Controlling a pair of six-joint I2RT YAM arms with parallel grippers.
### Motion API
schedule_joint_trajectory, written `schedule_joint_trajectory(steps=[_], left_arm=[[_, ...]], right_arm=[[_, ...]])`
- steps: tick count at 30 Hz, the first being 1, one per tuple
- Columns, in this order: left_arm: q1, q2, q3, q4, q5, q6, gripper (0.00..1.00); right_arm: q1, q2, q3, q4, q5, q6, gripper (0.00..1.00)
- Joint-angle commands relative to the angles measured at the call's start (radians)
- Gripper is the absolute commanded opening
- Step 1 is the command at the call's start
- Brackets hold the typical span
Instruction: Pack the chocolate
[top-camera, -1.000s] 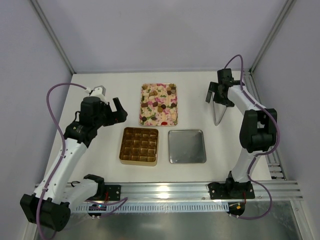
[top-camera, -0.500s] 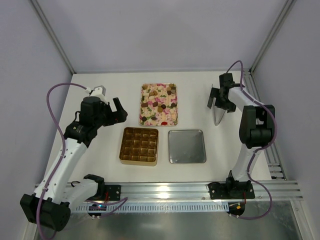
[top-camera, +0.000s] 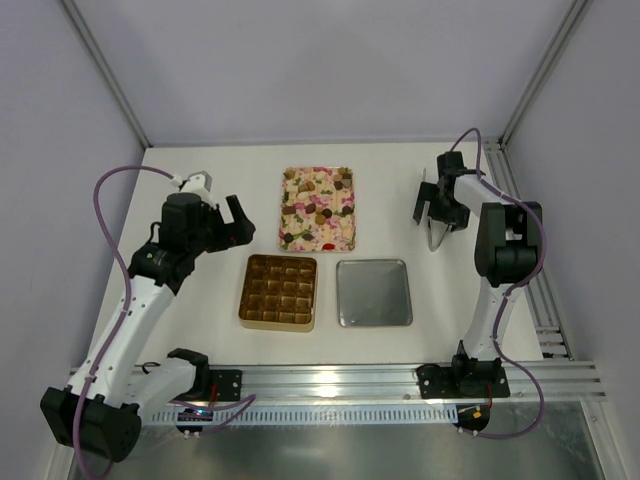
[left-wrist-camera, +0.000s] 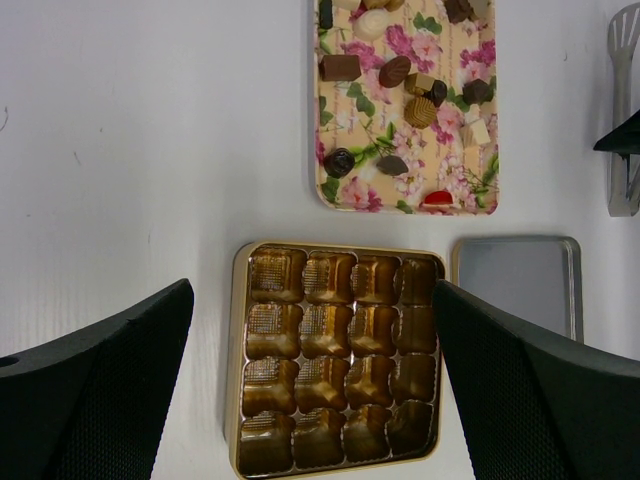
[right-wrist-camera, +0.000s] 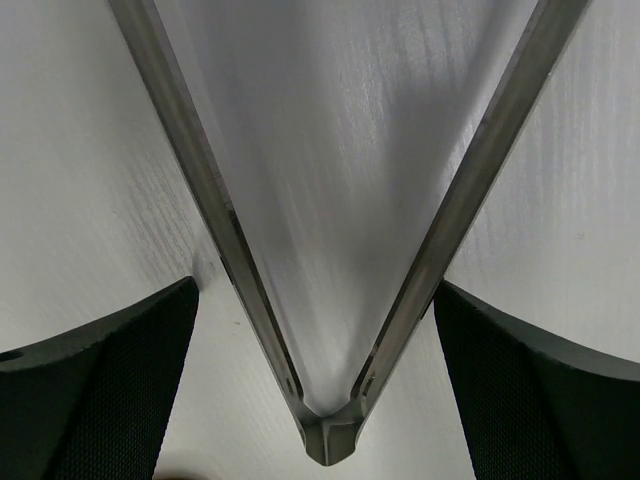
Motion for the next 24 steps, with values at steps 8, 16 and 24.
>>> schedule_joint_trajectory(steps=[8,16,24], left_arm=[[0.000,0.006,-0.001,0.025,-0.007,0.004,1.00],[0.001,0.017,-0.001,0.023,-0.007,0.004,1.00],[0.001,0.023,0.000,0.022,-0.007,0.005,1.00]], right_arm=[[-0.027,0.030,0.043,0.011,-0.009,-0.010,0.92],[-0.037,0.053,0.074,0.001,-0.001,-0.015,0.86],[-0.035,0.073,0.077,0.005,-0.047,-0.010,0.80]])
